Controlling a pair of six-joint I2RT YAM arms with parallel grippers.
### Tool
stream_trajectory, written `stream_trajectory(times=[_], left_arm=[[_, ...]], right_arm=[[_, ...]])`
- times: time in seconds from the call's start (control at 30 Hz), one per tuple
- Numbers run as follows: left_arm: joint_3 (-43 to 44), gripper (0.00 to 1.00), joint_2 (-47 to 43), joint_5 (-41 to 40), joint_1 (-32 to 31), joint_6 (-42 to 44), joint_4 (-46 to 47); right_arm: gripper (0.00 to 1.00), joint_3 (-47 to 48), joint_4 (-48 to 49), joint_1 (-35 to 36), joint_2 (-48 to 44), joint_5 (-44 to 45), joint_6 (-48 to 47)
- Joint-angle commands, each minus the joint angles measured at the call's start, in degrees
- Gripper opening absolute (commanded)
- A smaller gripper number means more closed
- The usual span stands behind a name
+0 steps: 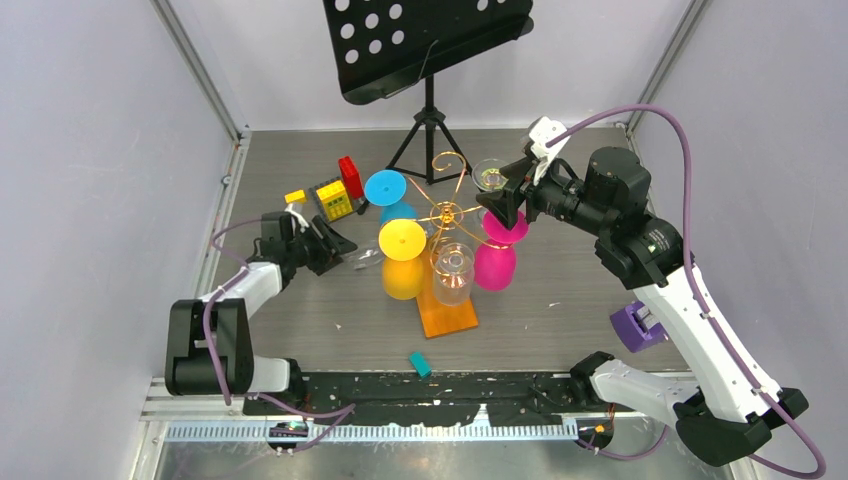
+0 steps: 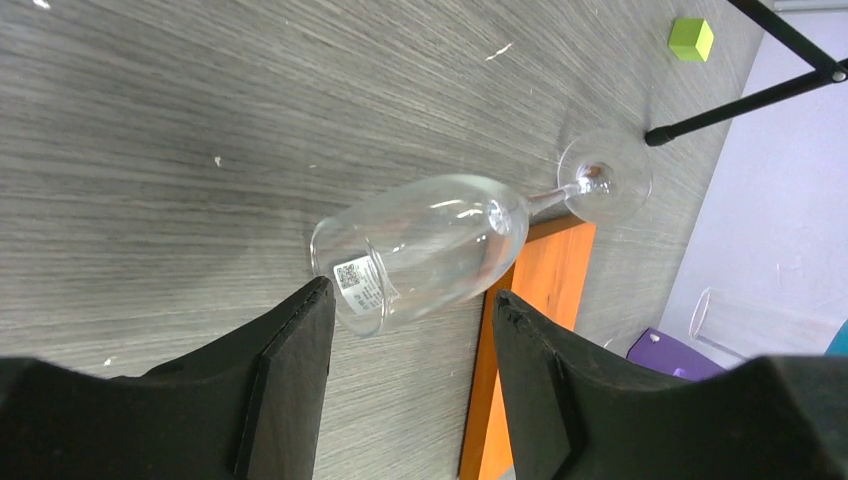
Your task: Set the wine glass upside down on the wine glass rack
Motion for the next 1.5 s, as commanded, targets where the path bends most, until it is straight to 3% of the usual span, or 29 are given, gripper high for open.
stream_trajectory(times=[0.0,0.53,0.73,1.23,1.47], left_arm=[[-1.27,0.58,-1.95,-0.32,-0.45,-1.25,1.41],[-0.6,0.44,2.96,-0.33,-3.96,-4.74,9.6],[-2.4,0.32,3.79,-0.2,-4.12,-6.7,14.58],[-7.4,0.05,-4.19,-5.73,-4.79,-11.71,22.0],[-5.06,0.0,-4.82,-6.83,-5.99,-12.62,22.66]], right_arm=[[0.69,0.27,1.68,-0.12,0.12,-1.16,0.61],[0.69,0.56,1.65,-0.09,0.16,-2.15,0.96],[0.69,0.54,1.69,-0.07,0.3,-2.31,0.89],[0.69,-0.12,1.82,-0.07,0.78,-2.97,0.71],[0.69,-0.67,1.82,-0.07,0.58,-3.14,0.71]])
